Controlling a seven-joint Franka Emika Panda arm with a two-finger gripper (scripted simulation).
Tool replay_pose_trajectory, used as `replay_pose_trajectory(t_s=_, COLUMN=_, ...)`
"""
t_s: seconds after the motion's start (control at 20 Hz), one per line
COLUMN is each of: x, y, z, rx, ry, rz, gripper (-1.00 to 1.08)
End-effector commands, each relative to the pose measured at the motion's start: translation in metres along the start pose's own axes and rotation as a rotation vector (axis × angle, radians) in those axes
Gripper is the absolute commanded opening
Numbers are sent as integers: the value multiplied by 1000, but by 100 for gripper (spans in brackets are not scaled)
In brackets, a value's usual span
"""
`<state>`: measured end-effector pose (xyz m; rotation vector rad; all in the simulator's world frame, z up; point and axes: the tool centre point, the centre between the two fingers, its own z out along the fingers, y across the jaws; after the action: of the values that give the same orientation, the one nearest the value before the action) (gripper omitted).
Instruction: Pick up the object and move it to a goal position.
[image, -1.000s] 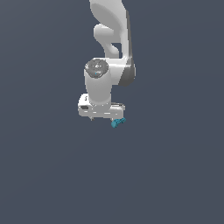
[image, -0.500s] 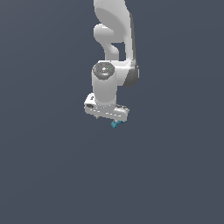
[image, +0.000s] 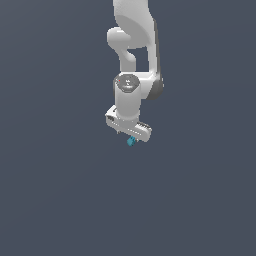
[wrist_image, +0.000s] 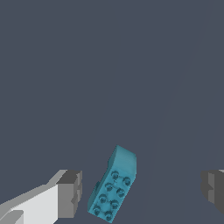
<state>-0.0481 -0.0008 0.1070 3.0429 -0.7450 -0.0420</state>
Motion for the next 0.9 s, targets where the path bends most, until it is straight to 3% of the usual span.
replay_pose_trajectory(t_s=0.0, x=-7, y=-3, z=5, rx=3, ry=3, rz=62, gripper=100)
replay_pose_trajectory(t_s=0.85, x=-48, y=-18, z=32, rx=18, ry=17, rz=416, gripper=100)
